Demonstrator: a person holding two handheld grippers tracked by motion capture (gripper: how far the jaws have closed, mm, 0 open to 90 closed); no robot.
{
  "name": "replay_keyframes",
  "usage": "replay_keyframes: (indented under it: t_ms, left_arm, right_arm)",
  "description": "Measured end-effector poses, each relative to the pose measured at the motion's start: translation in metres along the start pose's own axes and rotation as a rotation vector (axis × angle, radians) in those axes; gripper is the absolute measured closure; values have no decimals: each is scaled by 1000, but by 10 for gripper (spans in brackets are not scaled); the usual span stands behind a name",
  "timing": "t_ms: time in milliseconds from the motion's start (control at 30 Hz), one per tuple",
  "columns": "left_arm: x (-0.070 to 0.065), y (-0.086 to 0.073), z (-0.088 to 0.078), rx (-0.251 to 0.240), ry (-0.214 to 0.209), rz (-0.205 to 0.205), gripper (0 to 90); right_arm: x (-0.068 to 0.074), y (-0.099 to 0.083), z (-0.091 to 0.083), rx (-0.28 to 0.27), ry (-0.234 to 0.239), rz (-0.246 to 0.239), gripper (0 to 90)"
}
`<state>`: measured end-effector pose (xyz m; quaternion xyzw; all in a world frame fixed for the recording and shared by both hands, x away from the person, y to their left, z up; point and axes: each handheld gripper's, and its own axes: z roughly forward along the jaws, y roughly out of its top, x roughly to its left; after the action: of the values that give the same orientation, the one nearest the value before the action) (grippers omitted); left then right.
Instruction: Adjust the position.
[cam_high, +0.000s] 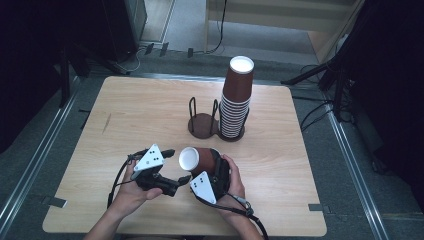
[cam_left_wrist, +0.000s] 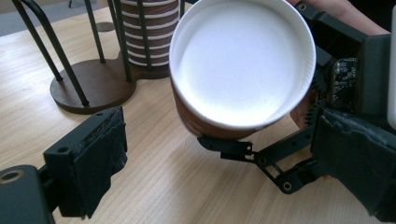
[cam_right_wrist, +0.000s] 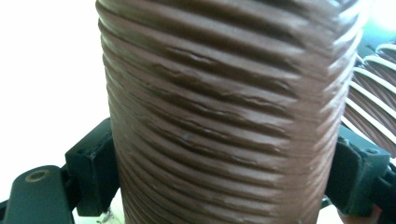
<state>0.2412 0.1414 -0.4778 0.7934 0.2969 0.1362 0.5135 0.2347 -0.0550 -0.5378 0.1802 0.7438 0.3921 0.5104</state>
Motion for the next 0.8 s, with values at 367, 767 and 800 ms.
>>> replay_keyframes:
  t_ms: [367,767,800]
  left_arm:
    - [-4,0,2,14,-8,28,73]
    - [-9,1,1,20,11,71,135]
    - [-9,1,1,19,11,70,136]
  right_arm:
    - [6,4,-4,-45,38,-22,135]
    - [10,7,-7,-81,84,-40,135]
    - [10,7,-7,-82,88,-43,135]
